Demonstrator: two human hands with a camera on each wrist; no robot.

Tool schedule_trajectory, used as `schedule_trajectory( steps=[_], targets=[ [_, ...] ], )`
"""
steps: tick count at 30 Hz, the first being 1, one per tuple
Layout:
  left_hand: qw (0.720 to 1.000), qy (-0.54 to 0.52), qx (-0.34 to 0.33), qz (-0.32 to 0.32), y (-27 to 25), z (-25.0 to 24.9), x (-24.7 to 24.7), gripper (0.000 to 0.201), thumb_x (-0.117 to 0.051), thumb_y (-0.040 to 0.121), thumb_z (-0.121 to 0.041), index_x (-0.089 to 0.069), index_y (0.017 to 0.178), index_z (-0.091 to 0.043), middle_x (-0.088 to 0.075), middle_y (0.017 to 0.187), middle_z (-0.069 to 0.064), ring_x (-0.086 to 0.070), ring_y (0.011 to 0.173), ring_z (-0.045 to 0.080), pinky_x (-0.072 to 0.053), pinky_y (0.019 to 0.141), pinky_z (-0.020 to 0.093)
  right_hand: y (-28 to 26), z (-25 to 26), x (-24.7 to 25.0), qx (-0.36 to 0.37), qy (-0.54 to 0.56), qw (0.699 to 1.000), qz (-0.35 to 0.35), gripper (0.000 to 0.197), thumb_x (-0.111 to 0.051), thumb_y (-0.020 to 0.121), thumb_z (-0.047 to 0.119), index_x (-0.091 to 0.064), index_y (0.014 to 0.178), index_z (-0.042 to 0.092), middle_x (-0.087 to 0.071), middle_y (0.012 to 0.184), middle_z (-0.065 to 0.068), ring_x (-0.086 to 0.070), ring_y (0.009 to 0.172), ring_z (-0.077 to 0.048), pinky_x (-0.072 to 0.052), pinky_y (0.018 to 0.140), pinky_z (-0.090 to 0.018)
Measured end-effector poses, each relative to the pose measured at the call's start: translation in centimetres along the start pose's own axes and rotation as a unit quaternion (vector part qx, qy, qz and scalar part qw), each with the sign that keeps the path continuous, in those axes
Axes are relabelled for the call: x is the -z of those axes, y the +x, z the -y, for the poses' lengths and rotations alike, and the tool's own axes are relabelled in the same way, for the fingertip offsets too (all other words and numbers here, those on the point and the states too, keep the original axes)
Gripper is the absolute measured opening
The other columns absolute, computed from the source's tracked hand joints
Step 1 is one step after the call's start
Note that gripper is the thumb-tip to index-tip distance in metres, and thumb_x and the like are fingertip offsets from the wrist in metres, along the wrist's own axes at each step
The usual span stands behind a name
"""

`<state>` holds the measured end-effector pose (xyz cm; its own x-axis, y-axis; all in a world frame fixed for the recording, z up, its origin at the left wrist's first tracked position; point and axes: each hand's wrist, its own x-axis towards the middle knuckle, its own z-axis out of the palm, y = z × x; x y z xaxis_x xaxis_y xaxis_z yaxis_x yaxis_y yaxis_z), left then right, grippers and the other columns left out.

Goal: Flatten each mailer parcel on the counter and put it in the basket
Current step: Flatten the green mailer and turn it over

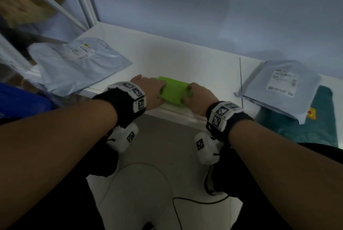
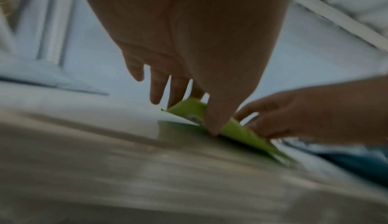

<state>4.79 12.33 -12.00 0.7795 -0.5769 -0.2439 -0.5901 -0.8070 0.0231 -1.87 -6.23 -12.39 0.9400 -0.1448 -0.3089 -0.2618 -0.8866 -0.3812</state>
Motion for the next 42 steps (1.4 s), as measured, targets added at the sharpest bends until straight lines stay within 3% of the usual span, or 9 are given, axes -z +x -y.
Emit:
schedule_trajectory(
  steps=[4,11,15,21,26,29,33,37,42],
  targets=[
    [0.997,0.006,-0.038,-0.066,-0.5,-0.3,0.5,0.041,-0.043,0.096,-0.039,-0.045,0.137,-0.034,-0.048,0.140,0.002,-0.050,0.123,0.027,-0.033,0.108,0.042,0.0,0.8,0.7,0.065,0.047,0.995,0.056,0.082,-0.061,0.076,0.072,-0.047,0.139,0.020,-0.058,0.131,0.001,-0.057,0.116,-0.022,-0.044,0.097,-0.033],
    [0.989,-0.120,-0.003,-0.085,-0.1,1.6,5.3,0.027,-0.042,0.100,-0.028,-0.060,0.120,-0.023,-0.061,0.121,0.004,-0.057,0.108,0.027,-0.043,0.087,0.032,0.4,0.9,3.5,0.099,-0.054,0.989,-0.092,0.020,-0.058,0.092,0.030,-0.061,0.107,0.018,-0.063,0.102,-0.005,-0.060,0.099,-0.027,-0.041,0.075,-0.030],
    [0.979,-0.159,0.042,-0.121,-0.5,3.6,9.0,0.027,-0.049,0.098,-0.032,-0.065,0.113,-0.016,-0.062,0.118,0.009,-0.057,0.102,0.029,-0.037,0.076,0.027,1.2,2.7,7.8,0.105,0.075,0.989,-0.073,0.024,-0.069,0.089,0.033,-0.060,0.073,0.017,-0.057,0.076,0.000,-0.054,0.073,-0.019,-0.038,0.063,-0.029],
    [0.911,-0.363,0.119,-0.152,-3.5,8.2,14.3,0.025,-0.059,0.093,-0.039,-0.069,0.096,-0.016,-0.069,0.087,0.004,-0.064,0.069,0.021,-0.059,0.068,0.036,2.5,8.7,12.8,0.099,0.383,0.918,-0.017,0.026,-0.059,0.098,0.016,-0.065,0.120,0.005,-0.070,0.113,-0.014,-0.069,0.101,-0.027,-0.059,0.083,-0.039],
    [0.822,-0.512,0.150,-0.199,-8.0,13.9,16.3,0.013,-0.074,0.083,-0.032,-0.069,0.088,-0.021,-0.072,0.093,0.018,-0.069,0.088,0.040,-0.055,0.083,0.056,4.0,16.8,13.6,0.110,0.388,0.914,-0.029,0.024,-0.062,0.095,0.015,-0.068,0.112,-0.001,-0.071,0.111,-0.020,-0.068,0.103,-0.037,-0.055,0.091,-0.053],
    [0.791,-0.545,0.171,-0.220,-10.9,17.4,16.1,0.006,-0.068,0.089,-0.022,-0.065,0.089,-0.017,-0.065,0.090,0.026,-0.060,0.074,0.034,-0.052,0.072,0.045,4.5,21.7,12.5,0.104,0.400,0.911,-0.002,0.024,-0.065,0.093,0.016,-0.067,0.107,-0.003,-0.070,0.110,-0.022,-0.068,0.101,-0.038,-0.054,0.090,-0.055],
    [0.795,-0.535,0.210,-0.193,-15.7,22.3,14.1,0.016,-0.056,0.095,-0.018,-0.065,0.086,-0.008,-0.052,0.069,0.020,-0.045,0.051,0.024,-0.036,0.044,0.021,4.4,28.2,9.8,0.083,0.363,0.926,0.062,0.018,-0.062,0.095,0.029,-0.063,0.087,0.012,-0.069,0.100,-0.014,-0.066,0.083,-0.029,-0.052,0.064,-0.035],
    [0.770,-0.566,0.236,-0.174,-20.4,26.2,10.9,0.014,-0.056,0.095,-0.012,-0.064,0.085,-0.006,-0.050,0.058,0.017,-0.042,0.046,0.024,-0.034,0.050,0.026,3.7,33.6,6.5,0.057,0.358,0.923,0.127,0.021,-0.057,0.099,0.025,-0.062,0.105,0.005,-0.072,0.097,-0.012,-0.070,0.084,-0.027,-0.059,0.079,-0.043],
    [0.706,-0.597,0.320,-0.205,-26.4,30.2,6.4,0.017,-0.053,0.095,-0.007,-0.058,0.080,-0.012,-0.053,0.046,0.003,-0.043,0.034,0.012,-0.036,0.034,0.015,1.6,39.7,1.7,0.060,0.382,0.897,0.213,0.015,-0.046,0.102,0.010,-0.054,0.105,-0.002,-0.068,0.075,-0.012,-0.065,0.045,-0.017,-0.048,0.037,-0.023]
  ],
)
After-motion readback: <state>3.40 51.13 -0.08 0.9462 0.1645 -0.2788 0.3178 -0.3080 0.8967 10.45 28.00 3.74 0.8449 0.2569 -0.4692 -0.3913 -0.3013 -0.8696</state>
